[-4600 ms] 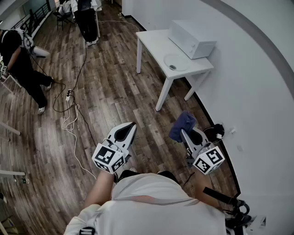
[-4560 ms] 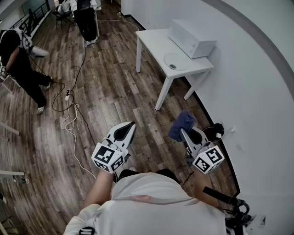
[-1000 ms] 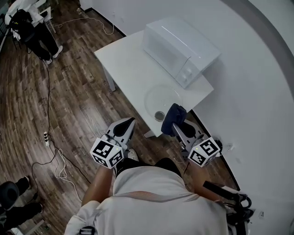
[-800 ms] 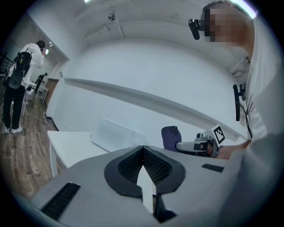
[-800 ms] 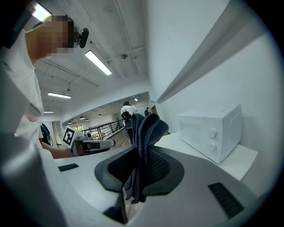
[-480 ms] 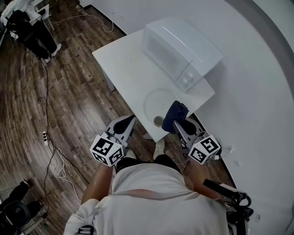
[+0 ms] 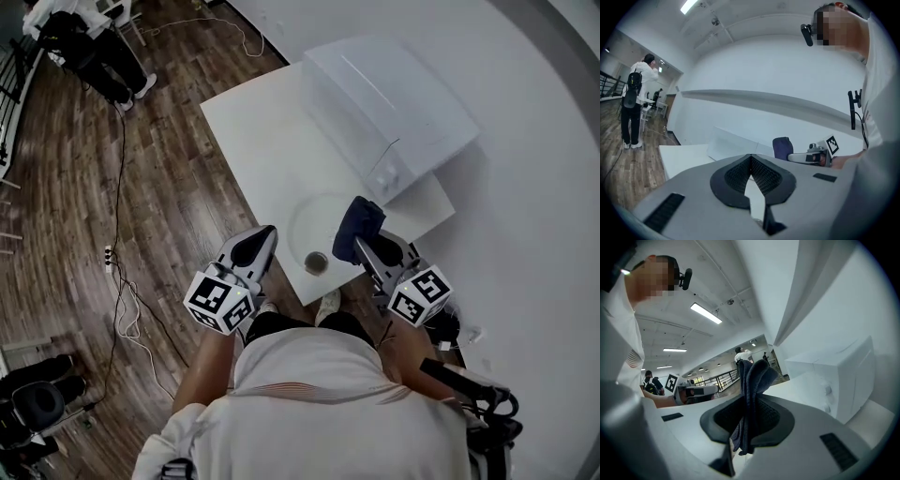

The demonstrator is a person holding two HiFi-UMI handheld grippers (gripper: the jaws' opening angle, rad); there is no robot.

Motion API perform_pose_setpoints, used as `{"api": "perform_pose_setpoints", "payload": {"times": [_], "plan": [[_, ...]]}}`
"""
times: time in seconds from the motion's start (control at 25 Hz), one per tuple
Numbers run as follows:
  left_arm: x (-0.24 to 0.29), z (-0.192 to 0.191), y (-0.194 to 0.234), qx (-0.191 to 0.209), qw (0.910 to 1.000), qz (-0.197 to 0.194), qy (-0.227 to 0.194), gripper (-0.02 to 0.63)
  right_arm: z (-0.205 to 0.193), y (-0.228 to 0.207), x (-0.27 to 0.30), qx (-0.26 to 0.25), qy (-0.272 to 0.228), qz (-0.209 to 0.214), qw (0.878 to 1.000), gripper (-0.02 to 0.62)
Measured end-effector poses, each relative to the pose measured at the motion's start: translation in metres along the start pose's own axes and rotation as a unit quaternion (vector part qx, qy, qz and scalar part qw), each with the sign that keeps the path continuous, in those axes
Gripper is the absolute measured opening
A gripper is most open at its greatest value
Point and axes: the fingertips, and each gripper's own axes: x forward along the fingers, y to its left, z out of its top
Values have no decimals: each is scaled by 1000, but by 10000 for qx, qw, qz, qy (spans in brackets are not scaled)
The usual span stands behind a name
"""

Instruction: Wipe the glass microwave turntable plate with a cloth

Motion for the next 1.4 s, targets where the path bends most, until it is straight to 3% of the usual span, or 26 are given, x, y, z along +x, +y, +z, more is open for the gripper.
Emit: {"api": "perform_pose_setpoints", "payload": {"times": [0.2, 0.4, 0.88, 1.2, 1.4], "plan": [[23, 0, -10, -50, 9991, 411, 32, 11, -6, -21, 5, 206, 217, 553, 9980, 60], [51, -23, -10, -128, 9983, 539, 159, 11, -22, -45, 26, 166, 457, 902, 9947, 60], [34, -39, 34, -259, 9976, 614, 189, 11, -69, -33, 78, 572, 834, 1034, 9895, 60], [9, -44, 45, -393, 9964, 754, 65, 11, -129, -26, 133, 847, 1640, 1208, 9754, 60], [-10, -61, 56, -565, 9941, 929, 56, 11, -173, -27, 160, 1030, 2341, 1146, 9599, 60]]}}
